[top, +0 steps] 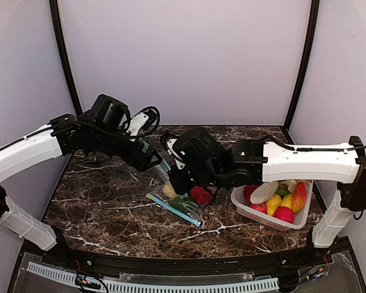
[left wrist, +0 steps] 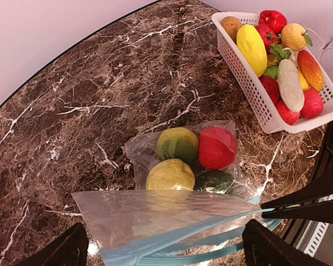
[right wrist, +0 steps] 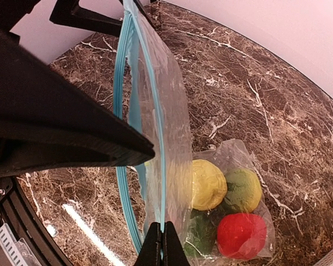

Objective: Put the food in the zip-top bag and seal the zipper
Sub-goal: Open the zipper food storage bag at the center of the board.

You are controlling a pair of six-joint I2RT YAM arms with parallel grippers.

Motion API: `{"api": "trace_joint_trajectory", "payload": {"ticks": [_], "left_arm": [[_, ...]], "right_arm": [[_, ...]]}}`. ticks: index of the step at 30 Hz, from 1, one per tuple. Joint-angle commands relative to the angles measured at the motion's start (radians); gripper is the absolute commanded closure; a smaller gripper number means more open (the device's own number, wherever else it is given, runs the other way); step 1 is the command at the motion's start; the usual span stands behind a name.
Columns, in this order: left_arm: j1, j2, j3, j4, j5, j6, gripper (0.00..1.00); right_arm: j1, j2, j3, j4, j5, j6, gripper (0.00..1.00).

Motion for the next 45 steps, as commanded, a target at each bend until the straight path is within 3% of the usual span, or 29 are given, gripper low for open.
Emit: {"api": "trace_joint_trajectory", "payload": {"ticks": [1,7,23,37,45], "left_arm": [[0.008,0.006,0.022,-0.034,-0.058,0.036,0.05],[0.012,0.01,0.021,-0.027,-0.053,0.07,0.22],[0.026,0.011,0.027,-0.056,-0.029,0.233,0.37],[0.026,-0.001,0.01,-0.072,-0.028,0.311,0.74],[0.026,-0.014,0.003,-0.099,-0.01,0.319,0.98]], "right_arm": [[0.018,0.011,0.033,0.009,-0.001,-0.032,1.0],[0.031,0.022,0.042,0.012,-0.005,-0.056,1.0],[0.05,0.02,0.036,0.004,-0.071,-0.136,1.0],[0.054,0.012,0.033,0.004,-0.089,-0.159,1.0],[0.029,-0.002,0.022,-0.019,0.033,-0.064,1.0]]}}
